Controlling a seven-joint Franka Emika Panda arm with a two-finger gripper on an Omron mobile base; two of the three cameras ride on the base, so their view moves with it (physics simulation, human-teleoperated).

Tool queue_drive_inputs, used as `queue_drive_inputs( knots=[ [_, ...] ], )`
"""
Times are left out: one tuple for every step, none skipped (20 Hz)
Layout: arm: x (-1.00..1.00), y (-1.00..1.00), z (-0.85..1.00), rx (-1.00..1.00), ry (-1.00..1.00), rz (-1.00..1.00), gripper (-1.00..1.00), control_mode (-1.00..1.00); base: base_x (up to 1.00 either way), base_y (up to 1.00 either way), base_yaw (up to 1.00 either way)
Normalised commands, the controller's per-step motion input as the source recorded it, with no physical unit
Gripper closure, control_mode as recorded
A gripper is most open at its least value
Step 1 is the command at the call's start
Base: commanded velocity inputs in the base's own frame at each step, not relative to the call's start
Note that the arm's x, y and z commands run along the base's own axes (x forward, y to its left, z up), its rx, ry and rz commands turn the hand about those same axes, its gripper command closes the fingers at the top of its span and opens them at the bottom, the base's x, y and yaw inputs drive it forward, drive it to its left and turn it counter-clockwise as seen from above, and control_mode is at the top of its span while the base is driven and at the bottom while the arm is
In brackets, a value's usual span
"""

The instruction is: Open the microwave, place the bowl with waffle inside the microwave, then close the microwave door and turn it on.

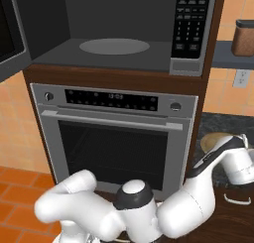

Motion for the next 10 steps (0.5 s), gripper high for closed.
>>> queue_drive_inputs(
  knots=[
    [0.44, -0.69, -0.41, 0.07, 0.13, -0.11, -1.00, -1.00, 0.00, 0.00, 0.00],
    [0.37, -0.67, -0.39, 0.06, 0.15, -0.13, -1.00, -1.00, 0.00, 0.00, 0.00],
    [0.12, -0.64, -0.40, 0.05, 0.15, -0.13, -1.00, -1.00, 0.00, 0.00, 0.00],
    [0.00, -0.56, -0.38, 0.05, 0.14, -0.15, -1.00, -1.00, 0.00, 0.00, 0.00],
    [0.00, -0.53, -0.36, 0.05, 0.13, -0.15, -1.00, -1.00, 0.00, 0.00, 0.00],
    [0.00, -0.39, -0.37, 0.03, 0.14, -0.13, -1.00, -1.00, 0.00, 0.00, 0.00],
    [0.00, -0.27, -0.49, 0.00, 0.17, -0.11, -1.00, -1.00, 0.00, 0.00, 0.00],
    [0.00, -0.18, -0.55, 0.00, 0.16, -0.11, -1.00, -1.00, 0.00, 0.00, 0.00],
    [0.00, -0.11, -0.57, 0.00, 0.12, -0.10, -1.00, -1.00, 0.00, 0.00, 0.00],
    [0.00, 0.00, -0.49, 0.00, 0.04, -0.07, -1.00, -1.00, 0.00, 0.00, 0.00]
  ],
)
